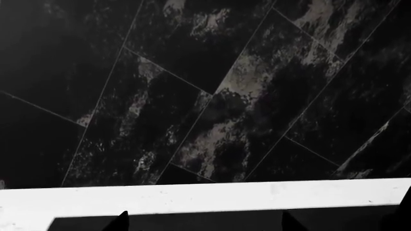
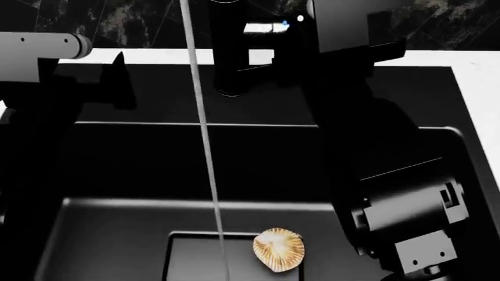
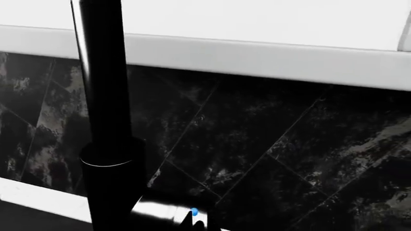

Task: Turn on the sink faucet.

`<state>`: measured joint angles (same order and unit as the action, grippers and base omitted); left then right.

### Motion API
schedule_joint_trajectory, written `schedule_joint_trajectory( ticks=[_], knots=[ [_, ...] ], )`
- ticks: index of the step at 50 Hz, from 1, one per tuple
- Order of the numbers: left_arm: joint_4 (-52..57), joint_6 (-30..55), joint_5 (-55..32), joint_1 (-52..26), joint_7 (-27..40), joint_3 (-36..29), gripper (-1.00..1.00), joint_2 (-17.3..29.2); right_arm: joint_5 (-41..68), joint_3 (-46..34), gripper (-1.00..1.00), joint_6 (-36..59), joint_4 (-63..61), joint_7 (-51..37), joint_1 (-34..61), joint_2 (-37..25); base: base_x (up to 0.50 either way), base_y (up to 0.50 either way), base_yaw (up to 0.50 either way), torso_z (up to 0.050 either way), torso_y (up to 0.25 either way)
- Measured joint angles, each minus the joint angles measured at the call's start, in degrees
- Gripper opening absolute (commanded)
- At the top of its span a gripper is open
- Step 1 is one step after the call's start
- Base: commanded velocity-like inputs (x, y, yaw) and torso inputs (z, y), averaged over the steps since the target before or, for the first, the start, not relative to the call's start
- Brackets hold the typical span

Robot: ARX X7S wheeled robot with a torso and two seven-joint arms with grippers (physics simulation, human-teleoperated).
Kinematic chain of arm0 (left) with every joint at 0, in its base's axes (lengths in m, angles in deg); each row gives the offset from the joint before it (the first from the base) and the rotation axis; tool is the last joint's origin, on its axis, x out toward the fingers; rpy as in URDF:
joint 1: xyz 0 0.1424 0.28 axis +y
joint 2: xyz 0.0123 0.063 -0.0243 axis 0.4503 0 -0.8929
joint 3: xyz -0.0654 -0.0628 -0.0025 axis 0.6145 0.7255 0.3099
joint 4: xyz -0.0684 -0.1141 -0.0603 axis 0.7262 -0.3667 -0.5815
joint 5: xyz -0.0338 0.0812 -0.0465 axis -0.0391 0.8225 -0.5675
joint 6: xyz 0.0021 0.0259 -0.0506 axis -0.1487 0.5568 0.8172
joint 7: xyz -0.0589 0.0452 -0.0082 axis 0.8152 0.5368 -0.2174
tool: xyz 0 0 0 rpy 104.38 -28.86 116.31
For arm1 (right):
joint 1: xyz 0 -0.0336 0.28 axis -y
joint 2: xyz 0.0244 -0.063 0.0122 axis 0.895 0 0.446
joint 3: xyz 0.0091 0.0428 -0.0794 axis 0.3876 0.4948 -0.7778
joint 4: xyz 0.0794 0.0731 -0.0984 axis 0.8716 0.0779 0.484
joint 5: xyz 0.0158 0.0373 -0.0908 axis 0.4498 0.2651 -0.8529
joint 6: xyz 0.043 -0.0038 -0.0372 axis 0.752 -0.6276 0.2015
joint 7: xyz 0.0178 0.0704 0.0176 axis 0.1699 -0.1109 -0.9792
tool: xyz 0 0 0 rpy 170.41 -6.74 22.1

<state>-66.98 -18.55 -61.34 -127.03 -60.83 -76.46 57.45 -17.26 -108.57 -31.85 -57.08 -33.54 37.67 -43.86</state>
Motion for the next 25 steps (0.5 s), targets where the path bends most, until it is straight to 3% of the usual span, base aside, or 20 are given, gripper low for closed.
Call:
schedule_joint_trajectory(
  ticks=[25],
  knots=[
    [-0.11,-0.18,-0.34,0.65,0.23,-0.26,1.00,0.17,3.79,2.30,-1.00,-0.93,-0.09,-1.87,-1.41,-0.31,0.00,0.00,0.00,0.000,0.000]
  ],
)
